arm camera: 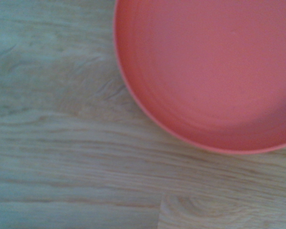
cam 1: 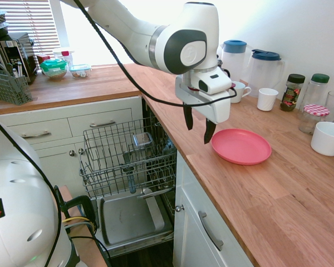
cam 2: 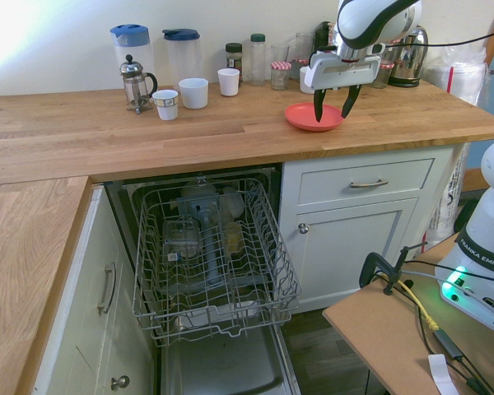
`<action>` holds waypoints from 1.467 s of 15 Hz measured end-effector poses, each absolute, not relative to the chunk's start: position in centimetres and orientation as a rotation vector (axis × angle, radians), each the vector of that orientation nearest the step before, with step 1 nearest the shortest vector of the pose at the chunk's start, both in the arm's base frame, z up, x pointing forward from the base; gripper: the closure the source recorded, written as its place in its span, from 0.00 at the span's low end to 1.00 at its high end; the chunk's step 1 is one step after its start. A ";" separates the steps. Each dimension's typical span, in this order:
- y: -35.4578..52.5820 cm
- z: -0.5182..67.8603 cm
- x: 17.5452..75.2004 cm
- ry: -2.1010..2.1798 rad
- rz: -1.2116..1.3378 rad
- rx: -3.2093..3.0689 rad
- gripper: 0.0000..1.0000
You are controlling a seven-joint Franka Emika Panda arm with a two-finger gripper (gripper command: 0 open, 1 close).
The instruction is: Put the plate in the dishwasher
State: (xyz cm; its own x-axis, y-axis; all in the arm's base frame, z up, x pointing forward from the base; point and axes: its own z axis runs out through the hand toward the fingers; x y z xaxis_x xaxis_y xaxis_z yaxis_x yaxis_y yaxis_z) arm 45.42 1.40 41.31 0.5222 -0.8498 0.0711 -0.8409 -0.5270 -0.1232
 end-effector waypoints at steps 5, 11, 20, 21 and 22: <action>-4.9 40.5 48.3 1.698 -0.115 -2.490 0.00; -11.2 38.1 51.6 1.840 -0.034 -2.317 0.00; -15.4 35.1 54.2 1.772 -0.003 -2.190 0.00; -15.4 35.0 54.3 1.767 -0.003 -2.181 0.00; -15.4 35.0 54.3 1.761 -0.003 -2.175 0.00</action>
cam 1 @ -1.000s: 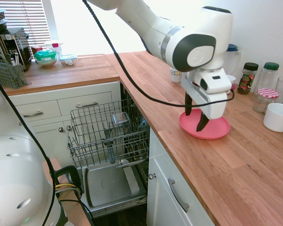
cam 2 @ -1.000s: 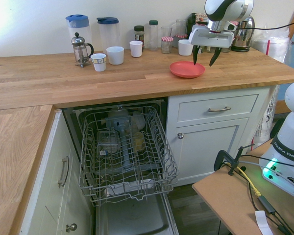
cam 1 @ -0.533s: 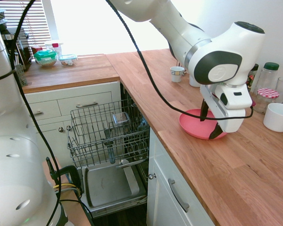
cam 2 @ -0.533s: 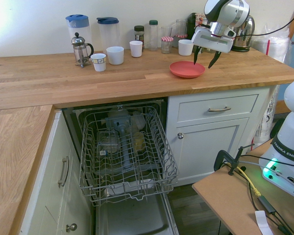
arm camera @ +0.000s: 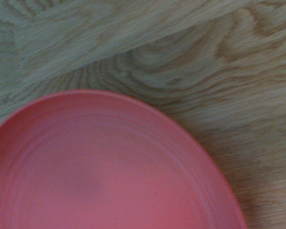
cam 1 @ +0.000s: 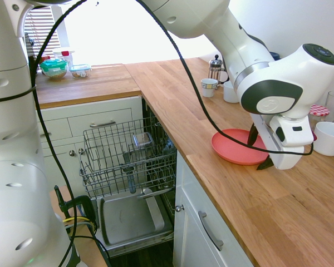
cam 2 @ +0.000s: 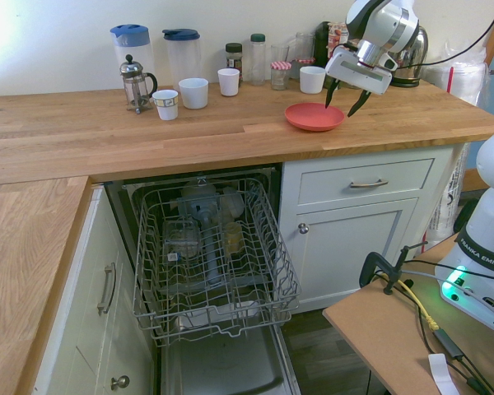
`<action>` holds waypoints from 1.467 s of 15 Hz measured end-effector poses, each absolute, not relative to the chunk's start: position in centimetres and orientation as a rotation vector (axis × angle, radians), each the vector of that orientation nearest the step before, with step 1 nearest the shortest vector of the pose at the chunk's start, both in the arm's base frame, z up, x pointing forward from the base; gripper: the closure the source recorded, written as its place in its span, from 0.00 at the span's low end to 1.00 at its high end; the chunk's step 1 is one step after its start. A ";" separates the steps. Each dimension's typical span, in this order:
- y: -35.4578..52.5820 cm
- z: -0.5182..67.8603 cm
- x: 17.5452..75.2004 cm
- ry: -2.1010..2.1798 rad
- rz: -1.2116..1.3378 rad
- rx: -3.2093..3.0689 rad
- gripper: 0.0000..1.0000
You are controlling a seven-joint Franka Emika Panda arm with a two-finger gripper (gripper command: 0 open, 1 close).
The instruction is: Put the plate in the dishwasher
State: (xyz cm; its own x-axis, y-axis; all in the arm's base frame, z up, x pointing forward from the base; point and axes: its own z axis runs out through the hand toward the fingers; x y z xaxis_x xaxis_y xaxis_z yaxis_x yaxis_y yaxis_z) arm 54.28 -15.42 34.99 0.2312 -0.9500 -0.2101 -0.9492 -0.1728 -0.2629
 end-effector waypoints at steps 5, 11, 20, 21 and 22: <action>-15.1 34.5 54.5 1.723 -0.006 -2.169 1.00; -14.4 33.3 54.9 1.704 -0.002 -2.163 1.00; -14.3 32.4 55.1 1.670 0.001 -2.162 1.00; -14.2 32.3 55.1 1.665 0.002 -2.163 1.00; -14.2 32.2 55.1 1.661 0.003 -2.163 1.00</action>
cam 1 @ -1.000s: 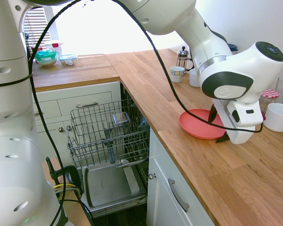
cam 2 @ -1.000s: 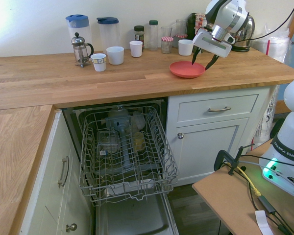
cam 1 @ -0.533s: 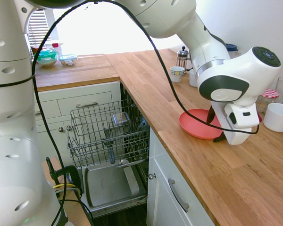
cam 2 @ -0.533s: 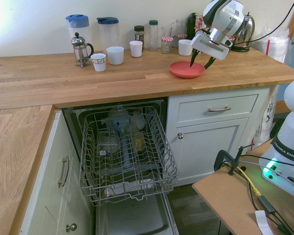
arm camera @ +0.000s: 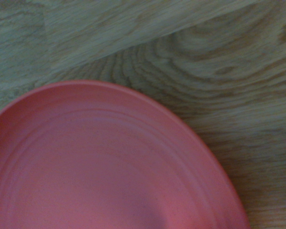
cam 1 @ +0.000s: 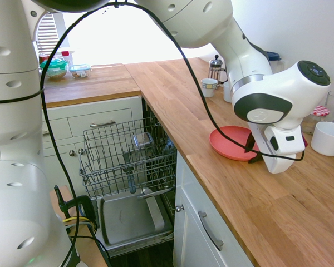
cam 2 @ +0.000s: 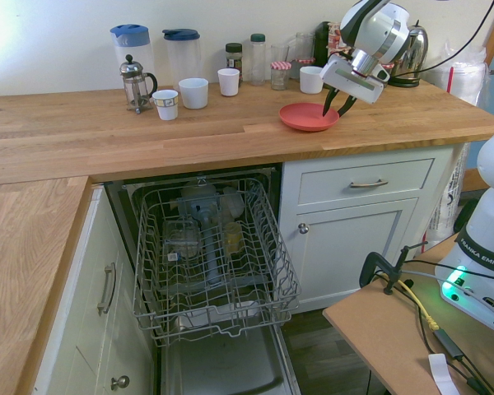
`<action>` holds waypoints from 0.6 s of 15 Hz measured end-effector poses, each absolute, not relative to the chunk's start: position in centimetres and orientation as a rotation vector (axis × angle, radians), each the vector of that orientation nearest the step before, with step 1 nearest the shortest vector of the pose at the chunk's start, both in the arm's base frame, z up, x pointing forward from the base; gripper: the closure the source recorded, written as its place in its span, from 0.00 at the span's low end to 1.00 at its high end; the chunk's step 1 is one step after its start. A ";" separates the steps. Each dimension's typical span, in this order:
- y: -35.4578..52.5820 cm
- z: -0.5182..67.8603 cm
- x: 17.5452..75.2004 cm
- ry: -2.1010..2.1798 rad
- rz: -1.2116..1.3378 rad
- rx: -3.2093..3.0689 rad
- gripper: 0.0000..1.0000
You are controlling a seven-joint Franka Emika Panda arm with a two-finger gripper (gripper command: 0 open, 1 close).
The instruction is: Put the plate in the dishwasher
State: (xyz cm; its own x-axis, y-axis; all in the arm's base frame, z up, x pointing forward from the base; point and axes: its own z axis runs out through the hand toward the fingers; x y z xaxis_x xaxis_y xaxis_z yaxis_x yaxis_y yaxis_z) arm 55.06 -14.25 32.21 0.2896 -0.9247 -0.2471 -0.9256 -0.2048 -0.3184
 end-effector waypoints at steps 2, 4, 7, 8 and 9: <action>-14.3 32.0 55.1 1.650 0.004 -2.165 1.00; -14.3 31.8 55.1 1.642 0.001 -2.171 1.00; -14.1 32.0 55.2 1.619 -0.019 -2.190 1.00; -13.9 32.3 55.2 1.607 -0.036 -2.204 1.00; -13.7 32.6 55.1 1.589 -0.057 -2.226 1.00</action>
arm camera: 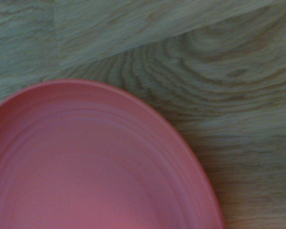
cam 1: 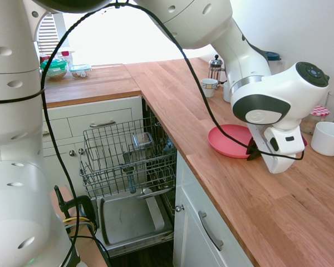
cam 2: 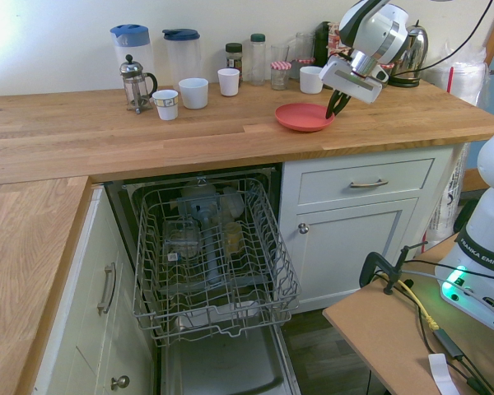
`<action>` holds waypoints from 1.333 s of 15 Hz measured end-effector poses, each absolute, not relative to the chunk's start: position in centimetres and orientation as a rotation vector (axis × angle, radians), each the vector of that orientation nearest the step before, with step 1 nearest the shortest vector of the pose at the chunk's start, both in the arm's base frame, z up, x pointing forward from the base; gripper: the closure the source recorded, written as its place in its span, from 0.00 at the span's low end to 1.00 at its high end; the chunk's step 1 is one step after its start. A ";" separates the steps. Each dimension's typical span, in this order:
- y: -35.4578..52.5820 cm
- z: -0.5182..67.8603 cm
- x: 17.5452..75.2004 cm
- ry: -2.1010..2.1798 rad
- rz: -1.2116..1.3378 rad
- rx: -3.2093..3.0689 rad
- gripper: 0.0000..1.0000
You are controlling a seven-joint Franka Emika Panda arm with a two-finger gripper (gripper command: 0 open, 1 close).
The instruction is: Put the plate in the dishwasher
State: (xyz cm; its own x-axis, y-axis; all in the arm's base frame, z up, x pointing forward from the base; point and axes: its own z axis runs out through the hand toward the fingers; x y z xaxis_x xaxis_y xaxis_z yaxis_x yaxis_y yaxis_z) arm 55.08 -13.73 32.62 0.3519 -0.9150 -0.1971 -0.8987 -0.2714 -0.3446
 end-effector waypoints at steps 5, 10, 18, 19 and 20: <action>-11.4 40.2 53.9 1.452 -0.241 -2.363 1.00; -7.1 48.4 52.1 1.292 -0.433 -2.517 1.00; 14.3 52.0 46.7 1.046 -0.945 -2.852 1.00; 16.7 51.6 45.9 1.029 -0.998 -2.872 1.00; 19.0 51.1 45.0 1.005 -1.043 -2.889 1.00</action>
